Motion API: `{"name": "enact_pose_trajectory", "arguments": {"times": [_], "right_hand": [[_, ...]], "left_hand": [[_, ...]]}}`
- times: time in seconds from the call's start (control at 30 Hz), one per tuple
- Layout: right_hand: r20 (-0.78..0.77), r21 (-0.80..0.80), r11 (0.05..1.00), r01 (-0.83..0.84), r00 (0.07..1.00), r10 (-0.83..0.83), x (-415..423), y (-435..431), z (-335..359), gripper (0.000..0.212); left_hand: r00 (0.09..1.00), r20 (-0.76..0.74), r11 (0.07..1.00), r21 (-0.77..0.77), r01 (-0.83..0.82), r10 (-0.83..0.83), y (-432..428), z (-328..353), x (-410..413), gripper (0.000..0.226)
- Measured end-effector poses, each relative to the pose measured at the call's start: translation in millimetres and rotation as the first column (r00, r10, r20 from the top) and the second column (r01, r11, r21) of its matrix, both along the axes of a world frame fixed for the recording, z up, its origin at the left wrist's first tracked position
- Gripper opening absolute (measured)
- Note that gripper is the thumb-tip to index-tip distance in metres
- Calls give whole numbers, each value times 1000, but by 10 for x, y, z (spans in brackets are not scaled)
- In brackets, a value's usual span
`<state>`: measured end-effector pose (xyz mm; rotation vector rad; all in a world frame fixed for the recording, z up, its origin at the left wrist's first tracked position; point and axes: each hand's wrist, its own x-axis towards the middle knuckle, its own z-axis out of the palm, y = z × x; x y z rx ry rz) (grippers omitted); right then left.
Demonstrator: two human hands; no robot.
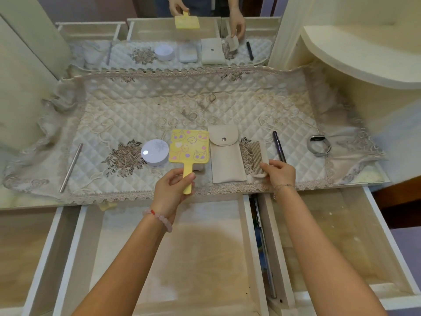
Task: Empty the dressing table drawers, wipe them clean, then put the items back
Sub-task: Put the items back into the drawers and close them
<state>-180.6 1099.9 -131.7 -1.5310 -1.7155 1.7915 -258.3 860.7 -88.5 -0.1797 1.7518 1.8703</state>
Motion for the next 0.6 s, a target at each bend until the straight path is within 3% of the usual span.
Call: {"name": "enact_pose_trajectory", "arguments": {"times": [0.2, 0.37, 0.6], "right_hand": [[-197, -64, 995, 82, 976, -94, 176, -269, 372, 21], [-287, -72, 996, 54, 955, -72, 339, -633, 630, 20], [-309, -129, 990, -57, 951, 15, 328, -1149, 702, 29]], "left_hand": [[999, -16, 999, 37, -40, 40, -169, 143, 22, 10], [998, -30, 996, 81, -47, 49, -410, 259, 41, 9], [983, 11, 978, 105, -183, 183, -854, 381, 98, 11]]}}
